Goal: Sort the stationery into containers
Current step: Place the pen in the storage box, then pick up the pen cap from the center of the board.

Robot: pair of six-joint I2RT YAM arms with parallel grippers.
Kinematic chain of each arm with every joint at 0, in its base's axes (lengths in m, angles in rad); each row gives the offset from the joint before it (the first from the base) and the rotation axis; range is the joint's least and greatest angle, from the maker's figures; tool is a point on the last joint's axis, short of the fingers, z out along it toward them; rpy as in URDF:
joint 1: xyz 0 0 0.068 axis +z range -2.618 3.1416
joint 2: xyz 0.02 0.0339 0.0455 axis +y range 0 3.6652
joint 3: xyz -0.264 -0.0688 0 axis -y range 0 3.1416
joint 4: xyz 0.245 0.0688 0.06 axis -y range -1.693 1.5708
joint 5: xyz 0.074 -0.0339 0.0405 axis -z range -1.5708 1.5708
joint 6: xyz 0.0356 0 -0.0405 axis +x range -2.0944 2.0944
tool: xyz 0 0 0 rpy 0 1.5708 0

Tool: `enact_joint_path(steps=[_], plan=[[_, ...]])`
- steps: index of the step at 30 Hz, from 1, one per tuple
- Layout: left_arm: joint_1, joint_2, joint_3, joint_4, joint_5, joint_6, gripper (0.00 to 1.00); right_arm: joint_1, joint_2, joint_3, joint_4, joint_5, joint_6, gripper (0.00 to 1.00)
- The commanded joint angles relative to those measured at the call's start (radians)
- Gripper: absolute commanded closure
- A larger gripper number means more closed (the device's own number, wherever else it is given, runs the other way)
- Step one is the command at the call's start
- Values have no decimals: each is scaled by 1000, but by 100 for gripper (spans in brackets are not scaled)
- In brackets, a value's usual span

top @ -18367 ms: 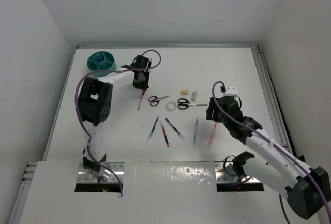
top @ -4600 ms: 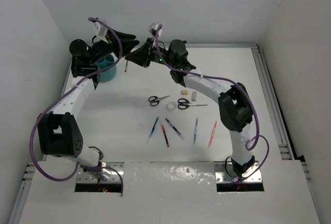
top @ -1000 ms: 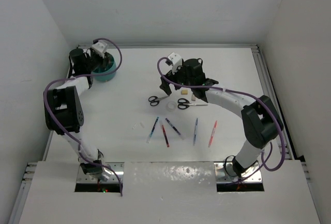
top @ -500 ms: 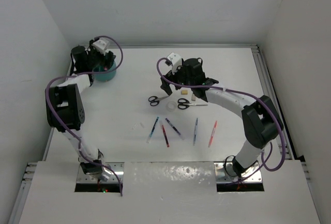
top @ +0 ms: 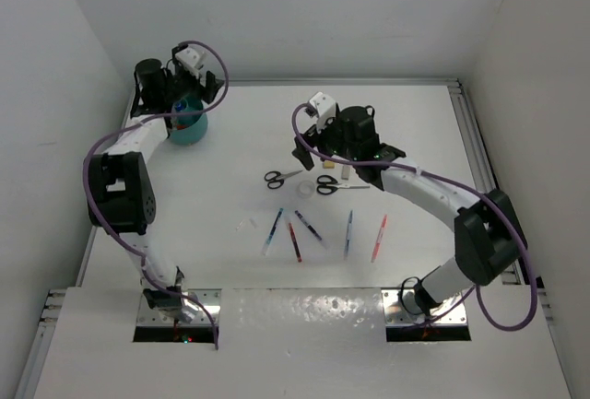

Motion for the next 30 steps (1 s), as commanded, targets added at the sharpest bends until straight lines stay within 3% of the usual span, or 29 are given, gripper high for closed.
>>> enact_joint_path(steps=[1,5,6,8,11,15,19,22,30], plan=[[-31,-99,53,-94,35,-15,27,7,-81,-39,6,86,43,1],[-81,-180,26,-278,72,111,31,12,-175,-84,-69,179,70,1],[-81,-219,15,-393,93,134,32,12,-189,-94,-117,207,74,1],[-152,-263,-17,-498,106,194,34,19,-219,-120,-174,267,82,1],[-256,-398,-170,-619,19,232,35,42,-291,-180,-241,345,126,1],[-440,-582,-428,-615,-205,62,35,53,-405,-298,-267,399,246,17],[-575,-621,-508,-633,-360,-143,41,93,-468,-358,-344,520,350,40],[-632,-633,-577,-595,-416,-191,43,114,-515,-381,-390,569,413,50],[-690,-684,-701,-546,-607,-312,46,165,-624,-413,-634,652,605,44]])
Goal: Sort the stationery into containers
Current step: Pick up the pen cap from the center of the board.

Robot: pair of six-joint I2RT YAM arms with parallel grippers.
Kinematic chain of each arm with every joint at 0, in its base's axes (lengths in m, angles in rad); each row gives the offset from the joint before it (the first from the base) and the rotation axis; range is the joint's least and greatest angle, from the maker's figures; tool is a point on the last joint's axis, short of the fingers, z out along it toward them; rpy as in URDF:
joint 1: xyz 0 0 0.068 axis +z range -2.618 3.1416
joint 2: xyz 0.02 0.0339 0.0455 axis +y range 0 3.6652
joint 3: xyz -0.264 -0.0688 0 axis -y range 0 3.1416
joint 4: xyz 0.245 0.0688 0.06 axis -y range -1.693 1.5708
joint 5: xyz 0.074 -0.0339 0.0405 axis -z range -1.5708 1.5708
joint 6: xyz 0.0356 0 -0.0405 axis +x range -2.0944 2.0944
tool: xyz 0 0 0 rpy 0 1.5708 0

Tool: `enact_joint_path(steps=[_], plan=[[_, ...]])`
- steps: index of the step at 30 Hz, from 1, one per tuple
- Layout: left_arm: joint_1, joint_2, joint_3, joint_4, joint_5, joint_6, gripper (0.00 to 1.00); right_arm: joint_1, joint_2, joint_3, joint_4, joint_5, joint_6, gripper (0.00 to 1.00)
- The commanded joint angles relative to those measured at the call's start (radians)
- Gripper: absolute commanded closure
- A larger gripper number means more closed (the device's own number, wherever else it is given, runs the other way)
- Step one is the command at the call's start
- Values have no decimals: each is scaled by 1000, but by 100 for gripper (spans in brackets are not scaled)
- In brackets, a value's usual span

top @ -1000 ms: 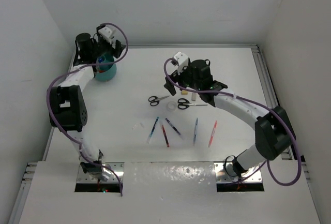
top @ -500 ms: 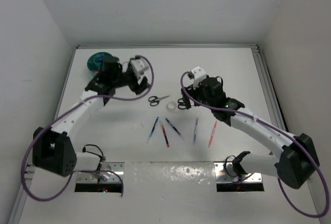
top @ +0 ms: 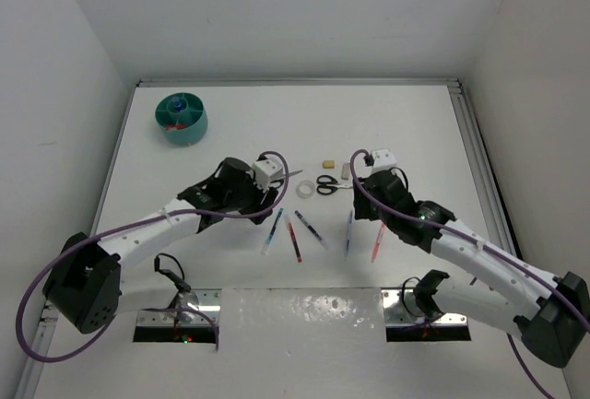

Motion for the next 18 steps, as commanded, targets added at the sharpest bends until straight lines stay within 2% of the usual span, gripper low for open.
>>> enact_joint_path(steps=[1,6,8,12,14,16,18], plan=[[3,-86,-47,56,-147,-98,47,19,-68,-18,-126,74,130,44],[62,-139,-55,13,-181,-187,51,17,-80,-29,-197,76,180,43],[66,-165,-40,0,-212,-176,51,19,-69,-40,-195,41,161,43],[102,-164,24,-59,-237,-31,49,19,-36,-86,-112,-14,140,44],[126,-124,64,-163,-192,112,47,19,0,-90,-86,-57,144,46],[126,-71,83,-275,-192,164,46,19,15,-113,-48,-67,155,48],[122,-48,91,-314,-192,207,45,19,30,-135,-22,-83,181,50]])
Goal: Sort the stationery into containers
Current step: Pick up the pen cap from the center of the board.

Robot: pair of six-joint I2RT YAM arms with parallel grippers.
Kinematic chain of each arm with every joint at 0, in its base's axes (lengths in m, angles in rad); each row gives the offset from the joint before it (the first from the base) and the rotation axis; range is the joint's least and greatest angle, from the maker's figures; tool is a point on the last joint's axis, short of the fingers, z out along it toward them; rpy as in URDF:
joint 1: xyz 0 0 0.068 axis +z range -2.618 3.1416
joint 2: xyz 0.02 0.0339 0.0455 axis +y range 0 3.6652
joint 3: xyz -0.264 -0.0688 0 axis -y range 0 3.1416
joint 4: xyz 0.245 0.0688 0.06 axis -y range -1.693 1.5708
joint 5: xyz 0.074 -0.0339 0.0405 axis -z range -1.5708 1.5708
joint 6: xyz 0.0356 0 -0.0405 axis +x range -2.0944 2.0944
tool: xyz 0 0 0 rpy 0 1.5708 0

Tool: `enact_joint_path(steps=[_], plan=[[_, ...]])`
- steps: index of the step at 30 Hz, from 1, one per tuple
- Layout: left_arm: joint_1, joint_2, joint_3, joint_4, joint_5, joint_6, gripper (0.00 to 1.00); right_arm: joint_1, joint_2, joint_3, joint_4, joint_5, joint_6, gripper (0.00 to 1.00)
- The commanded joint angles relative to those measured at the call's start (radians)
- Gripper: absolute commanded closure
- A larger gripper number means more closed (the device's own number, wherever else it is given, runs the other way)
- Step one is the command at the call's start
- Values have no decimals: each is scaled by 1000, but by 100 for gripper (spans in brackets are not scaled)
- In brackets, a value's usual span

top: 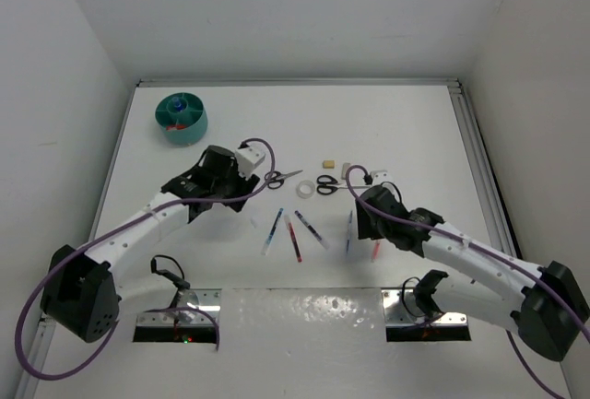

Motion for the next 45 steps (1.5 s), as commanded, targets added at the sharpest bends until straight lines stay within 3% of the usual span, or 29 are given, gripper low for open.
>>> enact_joint_path(steps=[1,9,17,25,34,40,41,45], plan=[[7,45,26,-140,2,135,45,6,15,-42,118,-54,43,51],[19,179,25,-140,93,200,40,5,116,-52,196,-93,35,53],[7,277,48,-185,139,260,46,-18,190,-27,224,-110,33,54],[8,340,34,-105,134,255,49,-41,208,-30,236,-116,41,55],[-7,400,10,-56,113,253,65,-46,207,-30,239,-114,40,55],[-18,430,3,-59,117,267,90,-50,213,-24,241,-125,17,55],[-18,429,2,-59,119,272,98,-53,214,-23,241,-140,12,55],[-6,412,3,-54,145,275,100,-72,210,-21,245,-178,15,54]])
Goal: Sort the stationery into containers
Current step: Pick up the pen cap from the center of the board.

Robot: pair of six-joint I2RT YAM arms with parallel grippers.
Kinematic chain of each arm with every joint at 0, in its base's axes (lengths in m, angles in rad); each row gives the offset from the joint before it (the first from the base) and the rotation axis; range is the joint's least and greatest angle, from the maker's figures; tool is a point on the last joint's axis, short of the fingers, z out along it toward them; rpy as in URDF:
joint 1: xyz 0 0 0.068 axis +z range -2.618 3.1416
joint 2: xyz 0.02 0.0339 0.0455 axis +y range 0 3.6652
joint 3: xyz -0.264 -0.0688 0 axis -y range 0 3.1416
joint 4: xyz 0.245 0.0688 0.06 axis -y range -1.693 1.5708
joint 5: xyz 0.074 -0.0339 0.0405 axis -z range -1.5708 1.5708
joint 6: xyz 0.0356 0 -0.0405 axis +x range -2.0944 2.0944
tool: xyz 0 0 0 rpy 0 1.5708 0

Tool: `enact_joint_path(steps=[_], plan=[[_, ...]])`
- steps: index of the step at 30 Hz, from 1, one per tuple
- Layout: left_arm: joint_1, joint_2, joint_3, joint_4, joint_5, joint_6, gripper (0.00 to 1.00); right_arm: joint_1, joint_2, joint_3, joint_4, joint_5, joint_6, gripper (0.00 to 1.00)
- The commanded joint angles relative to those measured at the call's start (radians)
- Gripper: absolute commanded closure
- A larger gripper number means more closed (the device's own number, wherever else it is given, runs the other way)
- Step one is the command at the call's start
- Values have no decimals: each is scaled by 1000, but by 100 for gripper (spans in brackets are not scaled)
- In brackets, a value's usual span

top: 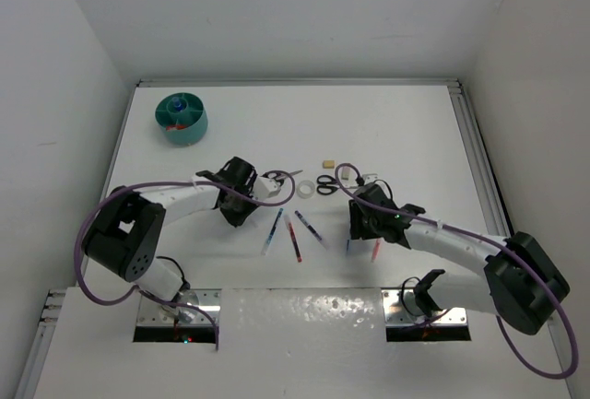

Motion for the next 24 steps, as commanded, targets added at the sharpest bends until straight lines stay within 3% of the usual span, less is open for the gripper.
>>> enact_joint_path(steps=[1,4,8,11,17,24], plan=[[9,3,-4,27,38,17,100,-13,-6,39,26,-45,-4,54],[47,-62,29,12,55,46,100,-16,5,61,11,-78,-5,54],[83,-219,42,53,31,234,100,-8,23,108,-27,-124,-7,56],[98,-368,-16,186,64,375,100,19,37,116,-41,-100,18,56],[123,-607,-163,577,235,448,100,16,111,127,-23,-63,99,62],[123,-777,-242,654,374,563,100,15,209,155,-40,-75,108,64]])
